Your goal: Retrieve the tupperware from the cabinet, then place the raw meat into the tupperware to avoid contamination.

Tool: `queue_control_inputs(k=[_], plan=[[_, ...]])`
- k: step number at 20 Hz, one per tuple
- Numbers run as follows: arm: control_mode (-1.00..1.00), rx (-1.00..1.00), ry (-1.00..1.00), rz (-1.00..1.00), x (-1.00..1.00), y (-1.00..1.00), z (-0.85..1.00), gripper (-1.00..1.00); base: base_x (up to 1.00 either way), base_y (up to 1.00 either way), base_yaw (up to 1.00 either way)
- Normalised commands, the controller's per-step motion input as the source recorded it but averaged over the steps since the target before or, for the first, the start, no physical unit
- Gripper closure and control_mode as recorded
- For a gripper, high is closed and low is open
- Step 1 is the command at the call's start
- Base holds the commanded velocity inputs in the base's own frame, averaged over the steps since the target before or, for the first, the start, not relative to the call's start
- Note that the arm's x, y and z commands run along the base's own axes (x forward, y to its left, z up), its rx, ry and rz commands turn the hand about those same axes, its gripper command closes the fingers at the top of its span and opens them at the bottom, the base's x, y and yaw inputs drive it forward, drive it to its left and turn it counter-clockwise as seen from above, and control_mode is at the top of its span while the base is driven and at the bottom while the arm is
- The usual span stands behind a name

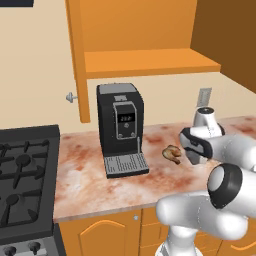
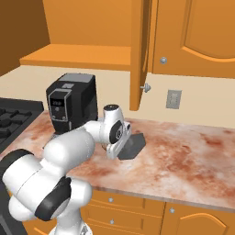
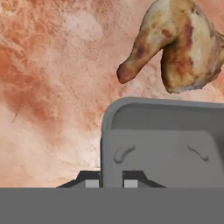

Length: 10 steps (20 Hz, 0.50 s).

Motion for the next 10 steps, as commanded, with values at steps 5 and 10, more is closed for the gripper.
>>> queue_control_inputs(k=[5,10], plan=[[-1.0,0.0,0.0,0.0,0.28,-0.06,-0.25,1.0,0.0,0.0,0.0],[-1.0,0.0,0.02,0.0,0.22,-0.17,-0.21,1.0,0.0,0.0,0.0]])
